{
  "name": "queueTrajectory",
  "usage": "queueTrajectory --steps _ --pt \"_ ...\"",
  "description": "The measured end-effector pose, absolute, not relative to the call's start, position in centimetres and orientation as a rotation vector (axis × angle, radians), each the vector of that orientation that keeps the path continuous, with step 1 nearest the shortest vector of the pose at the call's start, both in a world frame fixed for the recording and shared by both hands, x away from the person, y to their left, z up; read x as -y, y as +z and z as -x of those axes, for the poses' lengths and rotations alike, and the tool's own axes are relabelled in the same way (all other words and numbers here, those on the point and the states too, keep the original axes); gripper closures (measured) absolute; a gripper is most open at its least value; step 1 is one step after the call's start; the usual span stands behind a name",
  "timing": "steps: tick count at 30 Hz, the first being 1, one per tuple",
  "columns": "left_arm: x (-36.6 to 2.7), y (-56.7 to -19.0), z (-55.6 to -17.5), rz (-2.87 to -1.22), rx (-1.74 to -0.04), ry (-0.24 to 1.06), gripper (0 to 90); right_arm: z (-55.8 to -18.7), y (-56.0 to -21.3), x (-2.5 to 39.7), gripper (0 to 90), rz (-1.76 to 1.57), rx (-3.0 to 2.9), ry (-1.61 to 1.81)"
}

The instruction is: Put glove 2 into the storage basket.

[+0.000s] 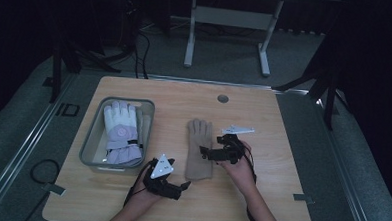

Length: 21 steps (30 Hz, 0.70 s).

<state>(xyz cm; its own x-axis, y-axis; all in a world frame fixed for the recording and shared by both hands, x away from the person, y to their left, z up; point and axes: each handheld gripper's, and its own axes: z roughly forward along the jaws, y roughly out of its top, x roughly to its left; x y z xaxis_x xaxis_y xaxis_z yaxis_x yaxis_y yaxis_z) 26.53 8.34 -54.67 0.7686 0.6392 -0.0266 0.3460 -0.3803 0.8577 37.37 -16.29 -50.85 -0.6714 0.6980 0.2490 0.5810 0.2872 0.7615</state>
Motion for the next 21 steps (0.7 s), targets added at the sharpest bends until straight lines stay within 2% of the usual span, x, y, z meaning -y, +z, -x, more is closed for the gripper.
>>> queueTrajectory --steps 3,6,9,10,14,19,21 --pt "-7.6 -54.5 -26.5 -2.029 -0.703 0.387 5.8 -37.7 -50.8 16.4 13.6 -1.197 -2.393 1.326" --pt "-7.0 -54.3 -26.7 -2.056 -0.675 0.386 8.3 -38.6 -50.5 16.8 23.2 -1.205 -2.373 1.329" --pt "-6.2 -54.0 -26.8 -2.073 -0.632 0.39 15.0 -39.7 -50.3 17.0 30.5 -1.224 -2.377 1.315" --pt "-6.0 -54.0 -26.9 -2.089 -0.609 0.383 15.3 -40.1 -50.2 17.1 30.4 -1.239 -2.367 1.304" --pt "-5.0 -54.1 -27.4 -2.183 -0.509 0.357 31.3 -41.8 -50.3 16.9 33.6 -1.281 -2.378 1.266" --pt "-4.5 -54.2 -28.1 -2.214 -0.493 0.354 32.3 -43.3 -51.1 16.2 30.5 -1.354 -2.386 1.29" --pt "-4.6 -54.2 -28.5 -2.214 -0.506 0.354 36.2 -43.6 -51.5 15.9 29.4 -1.393 -2.373 1.321"
